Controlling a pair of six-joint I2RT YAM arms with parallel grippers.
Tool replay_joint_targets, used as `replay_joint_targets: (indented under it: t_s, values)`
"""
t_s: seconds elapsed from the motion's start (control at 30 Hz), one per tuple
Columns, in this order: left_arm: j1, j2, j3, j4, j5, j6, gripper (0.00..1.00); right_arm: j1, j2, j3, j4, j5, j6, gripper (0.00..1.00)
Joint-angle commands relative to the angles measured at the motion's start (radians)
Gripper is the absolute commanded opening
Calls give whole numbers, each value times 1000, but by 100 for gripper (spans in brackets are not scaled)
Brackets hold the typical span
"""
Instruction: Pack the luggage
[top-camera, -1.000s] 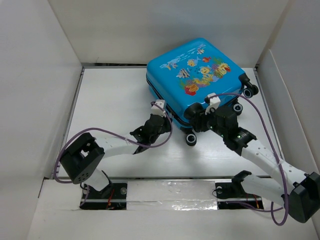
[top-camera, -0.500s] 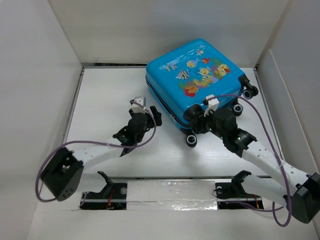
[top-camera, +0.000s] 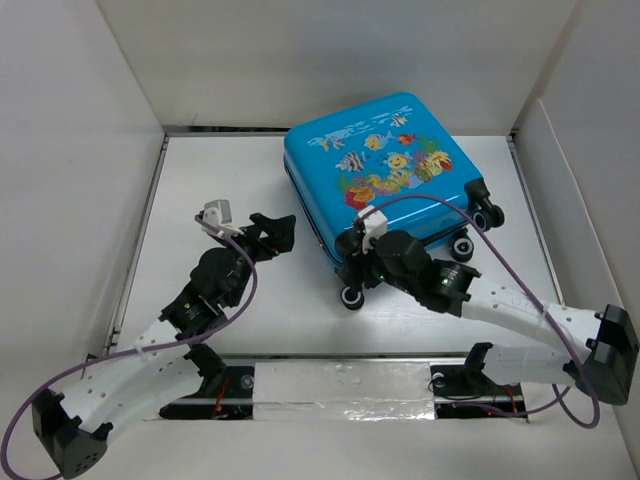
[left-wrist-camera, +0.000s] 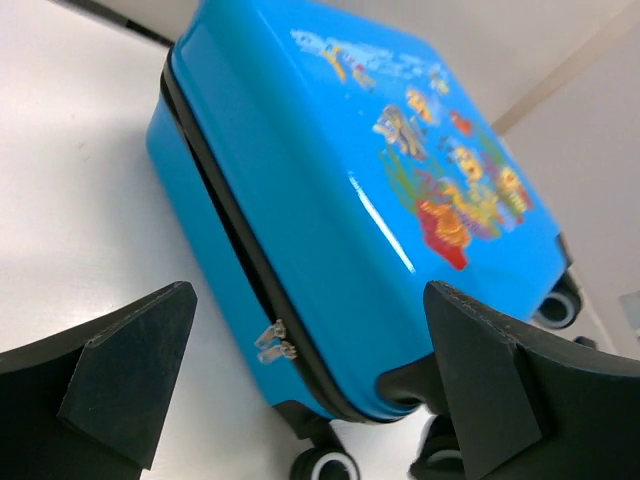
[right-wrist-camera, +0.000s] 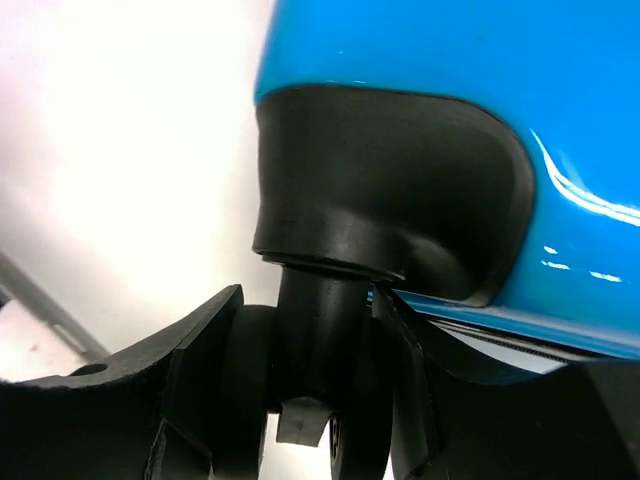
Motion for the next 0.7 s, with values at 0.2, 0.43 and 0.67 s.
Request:
replay_joint_targets:
  t_s: [0.2, 0.43, 0.67]
  values:
    - [5, -159, 2, -30, 49, -14, 99, 94, -131, 182, 69, 54, -48, 100]
    - [5, -200, 79, -69, 130, 17, 99, 94, -546, 70, 20, 284, -47, 100]
    - [5, -219, 83, -86, 153, 22, 99, 94, -855, -54, -47, 456, 30, 100]
